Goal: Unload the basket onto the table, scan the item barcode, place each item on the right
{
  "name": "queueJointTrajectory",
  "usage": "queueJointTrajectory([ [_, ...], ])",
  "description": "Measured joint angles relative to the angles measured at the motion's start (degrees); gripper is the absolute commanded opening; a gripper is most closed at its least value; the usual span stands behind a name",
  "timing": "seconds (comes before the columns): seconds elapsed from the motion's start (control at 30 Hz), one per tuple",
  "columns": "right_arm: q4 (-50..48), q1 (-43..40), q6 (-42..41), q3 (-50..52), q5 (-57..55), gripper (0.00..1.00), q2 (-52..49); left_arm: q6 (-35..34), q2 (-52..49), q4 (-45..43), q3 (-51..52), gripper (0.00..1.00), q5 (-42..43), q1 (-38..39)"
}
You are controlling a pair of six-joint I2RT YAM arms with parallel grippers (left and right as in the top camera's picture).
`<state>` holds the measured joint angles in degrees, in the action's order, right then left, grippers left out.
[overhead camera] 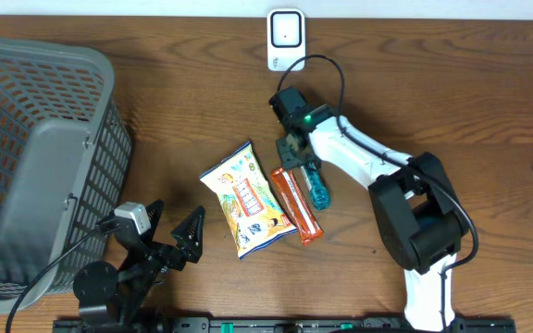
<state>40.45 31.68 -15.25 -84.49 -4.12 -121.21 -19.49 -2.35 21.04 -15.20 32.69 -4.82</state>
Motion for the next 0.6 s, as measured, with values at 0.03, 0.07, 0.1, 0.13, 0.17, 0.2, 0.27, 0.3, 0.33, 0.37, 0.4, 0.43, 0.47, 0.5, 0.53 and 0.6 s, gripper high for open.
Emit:
queueJointTrajectory([
  [0.03,0.00,-0.37,0.15,0.00,0.39,0.66,0.00,0.00,-0.02,0.02,0.00,0.98,0.00,0.00],
  [0.07,0.02,-0.68,0.26,-0.04,0.72,0.72,0.00,0.00,-0.02,0.02,0.00,0.98,0.00,0.00],
  [0.1,0.04,-0.96,0.44,-0.07,0.92,0.79,0.00,0.00,0.00,0.00,0.00,0.98,-0.02,0.00],
  [0.13,0.13,-1.16,0.68,-0.09,1.18,0.84,-0.02,0.00,0.00,0.02,0.00,0.98,-0.02,0.00],
  [0.17,0.26,-1.20,0.87,-0.11,1.31,0.88,-0.02,0.00,-0.02,0.00,0.00,0.98,-0.02,0.00],
  [0.2,0.37,-1.36,1.11,-0.11,1.36,0.95,-0.02,0.00,-0.02,0.00,0.00,0.98,-0.02,0.00],
  [0.27,0.50,-1.51,1.60,-0.13,1.57,0.99,-0.02,0.00,0.00,0.00,0.00,0.98,-0.02,0.00],
  [0.3,0.81,-1.51,1.81,-0.33,1.70,0.99,-0.04,0.00,-0.02,0.00,0.00,0.98,-0.02,0.00],
  [0.33,1.25,-1.51,1.90,-0.63,1.79,0.99,-0.15,0.00,-0.02,0.00,0.00,0.98,-0.02,0.00],
  [0.37,1.99,-1.51,1.92,-1.20,1.84,0.99,-0.28,0.00,0.00,0.02,0.00,0.98,0.00,0.00],
  [0.4,2.82,-1.51,2.01,-1.88,1.86,0.99,-0.44,0.00,-0.02,0.00,0.00,0.98,0.00,0.00],
  [0.43,3.96,-1.51,2.05,-2.82,1.86,0.99,-0.59,0.00,-0.02,0.02,0.00,0.98,0.00,0.00],
  [0.47,5.09,-1.57,2.08,-4.00,1.88,0.99,-0.68,0.00,-0.02,0.02,0.00,0.98,0.00,0.00],
  [0.5,6.38,-1.62,2.08,-5.18,1.92,0.99,-0.68,0.00,0.00,0.02,0.00,0.98,0.00,0.00],
  [0.53,8.02,-1.73,2.08,-6.67,1.90,0.99,-0.68,0.00,0.00,0.02,0.00,0.98,-0.02,0.00],
  [0.6,10.56,-2.16,2.08,-9.44,2.01,0.99,-0.66,0.00,0.00,0.00,0.00,0.98,0.00,0.00],
])
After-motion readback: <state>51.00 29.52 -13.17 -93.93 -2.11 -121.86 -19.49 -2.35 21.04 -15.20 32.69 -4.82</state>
